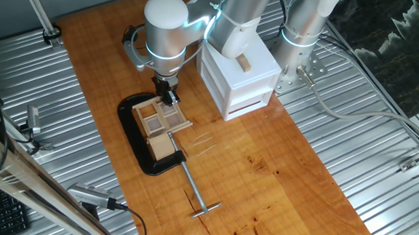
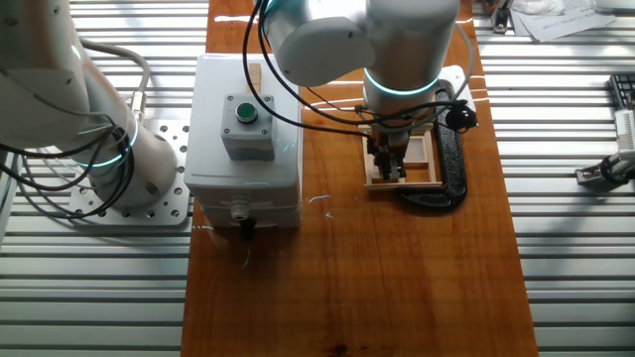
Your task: Close a sliding window
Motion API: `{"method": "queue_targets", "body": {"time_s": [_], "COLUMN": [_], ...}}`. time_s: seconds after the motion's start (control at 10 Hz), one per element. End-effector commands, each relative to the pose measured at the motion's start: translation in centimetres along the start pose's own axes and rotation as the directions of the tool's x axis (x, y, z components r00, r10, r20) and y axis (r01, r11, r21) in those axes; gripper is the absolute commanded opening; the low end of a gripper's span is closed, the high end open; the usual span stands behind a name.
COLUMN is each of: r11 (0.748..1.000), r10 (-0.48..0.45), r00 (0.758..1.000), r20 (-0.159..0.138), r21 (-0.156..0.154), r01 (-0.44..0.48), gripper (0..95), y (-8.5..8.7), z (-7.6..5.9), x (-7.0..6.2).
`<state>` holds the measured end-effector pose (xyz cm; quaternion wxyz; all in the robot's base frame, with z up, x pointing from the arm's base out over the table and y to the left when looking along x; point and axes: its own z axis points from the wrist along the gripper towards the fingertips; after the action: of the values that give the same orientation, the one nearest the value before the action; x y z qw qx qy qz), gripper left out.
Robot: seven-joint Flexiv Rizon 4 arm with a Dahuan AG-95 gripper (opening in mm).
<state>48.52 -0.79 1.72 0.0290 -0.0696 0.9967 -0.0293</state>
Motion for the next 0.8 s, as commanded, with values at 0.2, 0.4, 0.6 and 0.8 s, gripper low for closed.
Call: {"method": "queue_targets", "body": {"time_s": [0.2,0.4,0.6,0.8], "r11": [1.000,1.000,1.000,1.000], "r10": [-0.003,-0.007,-0.011,-0.012], "r00": [1.000,1.000,1.000,1.000], "r20": [-0.002,-0.001,0.000,-0.002], "r21": [0.003,0.005,0.005,0.006], "r01": [0.003,0.007,0.011,0.012], "gripper": [0.0,0.0,0.0,0.0], "y": [-0.20,-0.32,-0.49,-0.62], "z": [2.92,3.08,3.06,2.99], "x": [0.19,0.18,0.18,0.05]}}
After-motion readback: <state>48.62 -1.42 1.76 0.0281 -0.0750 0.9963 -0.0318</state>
